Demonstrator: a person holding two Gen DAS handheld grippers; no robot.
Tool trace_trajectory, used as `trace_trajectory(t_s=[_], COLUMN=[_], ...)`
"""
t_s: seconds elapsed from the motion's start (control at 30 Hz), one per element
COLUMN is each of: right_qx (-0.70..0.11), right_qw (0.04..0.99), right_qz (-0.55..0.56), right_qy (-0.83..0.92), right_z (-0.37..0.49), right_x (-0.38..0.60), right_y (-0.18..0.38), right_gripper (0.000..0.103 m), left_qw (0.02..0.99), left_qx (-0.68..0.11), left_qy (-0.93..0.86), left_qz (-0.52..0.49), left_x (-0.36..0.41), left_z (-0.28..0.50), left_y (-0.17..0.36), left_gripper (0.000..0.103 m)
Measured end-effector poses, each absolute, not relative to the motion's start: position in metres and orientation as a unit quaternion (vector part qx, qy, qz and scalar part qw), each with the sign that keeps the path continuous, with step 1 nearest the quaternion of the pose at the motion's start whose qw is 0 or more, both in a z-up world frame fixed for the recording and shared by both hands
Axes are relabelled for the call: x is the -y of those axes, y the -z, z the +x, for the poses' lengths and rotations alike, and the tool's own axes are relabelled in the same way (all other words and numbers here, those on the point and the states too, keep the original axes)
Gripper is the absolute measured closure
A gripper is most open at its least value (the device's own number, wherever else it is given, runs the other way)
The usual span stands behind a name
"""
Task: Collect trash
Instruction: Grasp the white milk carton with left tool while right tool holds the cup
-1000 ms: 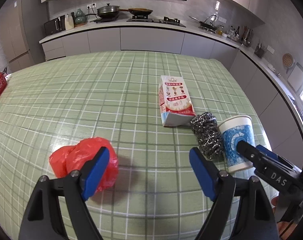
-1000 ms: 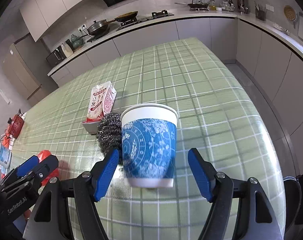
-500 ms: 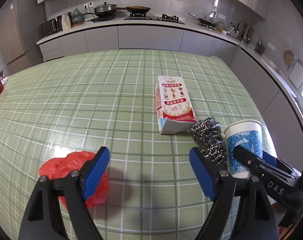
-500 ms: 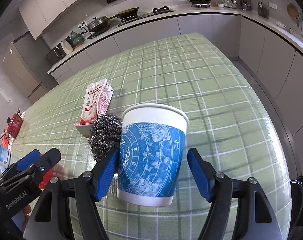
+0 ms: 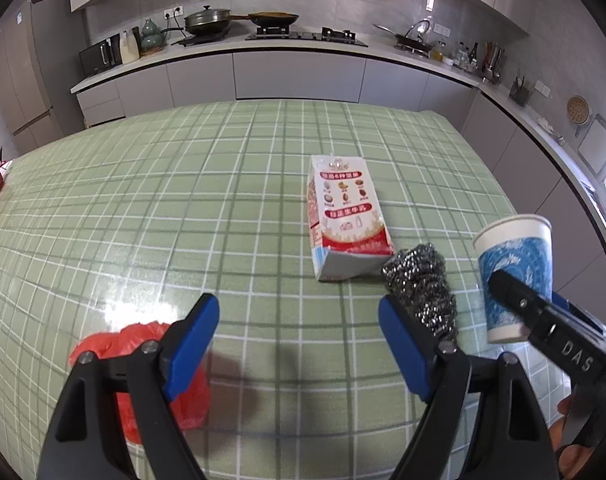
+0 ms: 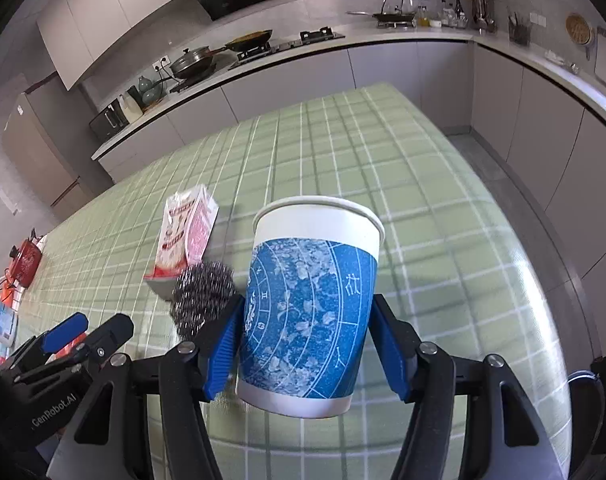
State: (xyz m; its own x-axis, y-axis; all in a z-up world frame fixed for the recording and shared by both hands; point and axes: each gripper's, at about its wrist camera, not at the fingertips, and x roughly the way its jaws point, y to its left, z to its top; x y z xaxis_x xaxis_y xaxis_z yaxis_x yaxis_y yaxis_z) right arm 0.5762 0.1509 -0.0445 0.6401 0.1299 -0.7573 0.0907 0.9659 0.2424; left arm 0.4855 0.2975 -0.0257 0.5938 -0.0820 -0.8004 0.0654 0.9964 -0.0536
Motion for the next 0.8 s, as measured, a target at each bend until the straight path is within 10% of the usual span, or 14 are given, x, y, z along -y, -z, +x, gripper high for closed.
trace_trajectory(t_s=[0.8], right_qx=[-0.412], right_qw=[0.902], right_qz=[0.129], right_qy=[-0.01], right_z=[0.634], right_x=[-0.15], right_y=[0.039], right_gripper=[0.04], left_qw=[0.882], left_qx=[-0.467], left_qy=[0.057], left_qz=[-0.005], left_x=[-0.27], left_z=[0.557], left_y=[0.031], left_gripper=[0.02])
